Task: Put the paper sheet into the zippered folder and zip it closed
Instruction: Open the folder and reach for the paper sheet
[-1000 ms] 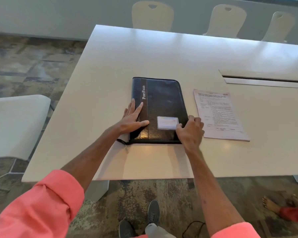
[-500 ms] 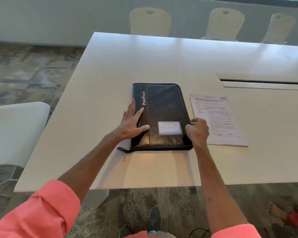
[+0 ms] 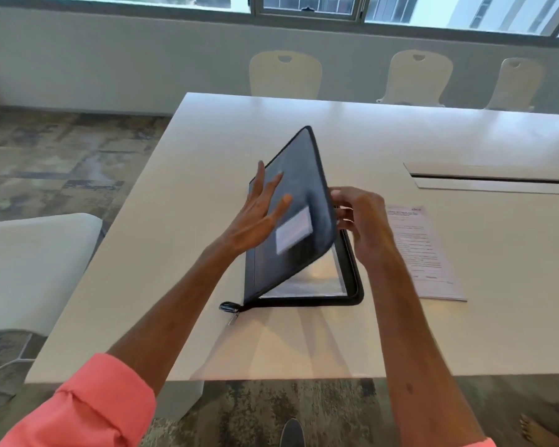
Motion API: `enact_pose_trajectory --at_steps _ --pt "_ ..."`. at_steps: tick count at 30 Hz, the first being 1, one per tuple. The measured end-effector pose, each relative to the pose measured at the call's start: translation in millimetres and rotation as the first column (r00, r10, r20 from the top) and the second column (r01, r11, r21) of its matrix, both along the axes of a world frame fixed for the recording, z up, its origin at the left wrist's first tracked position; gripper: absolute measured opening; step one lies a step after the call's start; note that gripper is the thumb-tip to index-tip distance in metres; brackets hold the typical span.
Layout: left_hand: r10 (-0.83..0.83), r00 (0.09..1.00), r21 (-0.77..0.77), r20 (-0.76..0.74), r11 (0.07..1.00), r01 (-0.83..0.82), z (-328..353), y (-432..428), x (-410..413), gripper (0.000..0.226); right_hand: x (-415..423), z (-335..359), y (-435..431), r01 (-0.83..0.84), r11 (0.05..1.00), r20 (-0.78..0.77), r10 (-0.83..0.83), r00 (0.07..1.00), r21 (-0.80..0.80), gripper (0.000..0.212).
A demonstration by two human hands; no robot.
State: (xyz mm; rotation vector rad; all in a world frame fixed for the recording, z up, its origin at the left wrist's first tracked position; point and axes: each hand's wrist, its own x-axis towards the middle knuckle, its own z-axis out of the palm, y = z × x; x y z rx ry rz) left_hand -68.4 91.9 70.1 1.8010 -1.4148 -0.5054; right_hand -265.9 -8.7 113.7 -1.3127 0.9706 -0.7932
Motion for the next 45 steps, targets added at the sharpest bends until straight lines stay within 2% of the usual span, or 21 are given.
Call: enact_pose_trajectory --at_steps 2,6,9,15,19,22,25,28,30,33,35,40,45 --pt "0.035 0.999 -0.058 -0.037 0.998 -0.037 26.4 0.1 -0.7 0.064 12.4 5.7 7.0 -0.098 0.995 0.099 0.095 0.991 0.029 0.029" --pt "0.077 0.989 -0.129 -0.123 0.987 -0.093 68.4 10.5 5.4 0.062 40.2 10.1 29.2 -0.229 0.972 0.185 0.235 0.954 -0.054 0.032" --pt "0.118 0.970 -0.137 -0.210 0.979 -0.149 87.0 23.0 21.2 0.060 63.0 11.4 52.3 -0.315 0.941 0.191 0.334 0.923 -0.125 0.037" --pt "0.253 0.941 -0.055 -0.226 0.961 -0.271 96.6 56.3 70.0 0.057 96.6 0.1 86.9 -0.481 0.851 0.144 0.514 0.846 -0.212 0.060" --pt "0.323 0.941 0.089 -0.098 0.945 -0.315 94.7 80.8 104.8 0.062 112.2 -10.8 107.6 -0.603 0.757 0.142 0.645 0.751 -0.252 0.072" --pt "0.347 0.923 0.218 0.169 0.900 -0.378 84.9 94.4 126.0 0.067 125.7 -25.3 118.6 -0.665 0.709 0.121 0.700 0.704 -0.236 0.071" --pt "0.308 0.845 0.343 0.437 0.812 -0.473 65.7 103.9 138.5 0.070 136.7 -42.8 122.6 -0.632 0.709 -0.073 0.645 0.760 -0.312 0.065" --pt "0.273 0.750 0.371 0.603 0.736 -0.566 38.2 107.5 136.1 0.063 140.9 -67.0 116.0 -0.568 0.681 -0.364 0.439 0.822 -0.462 0.061" --pt "0.255 0.748 0.385 0.613 0.730 -0.565 17.9 104.7 131.0 0.062 137.7 -88.0 102.8 -0.592 0.617 -0.564 0.273 0.779 -0.519 0.060" --pt "0.263 0.787 0.432 0.558 0.718 -0.546 -12.0 99.0 121.2 0.070 127.1 -116.4 77.3 -0.699 0.574 -0.760 0.191 0.621 -0.427 0.064" --pt "0.279 0.797 0.449 0.535 0.705 -0.548 -30.4 96.6 114.9 0.076 118.8 -130.1 62.6 -0.733 0.564 -0.821 0.160 0.548 -0.380 0.066" --pt "0.332 0.795 0.442 0.508 0.692 -0.572 -63.5 94.8 104.8 0.081 100.2 -152.3 42.3 -0.767 0.549 -0.874 0.127 0.469 -0.332 0.068" --pt "0.382 0.768 0.410 0.515 0.676 -0.612 -78.0 93.8 97.3 0.081 91.7 -166.6 35.5 -0.776 0.544 -0.880 0.134 0.456 -0.320 0.068"
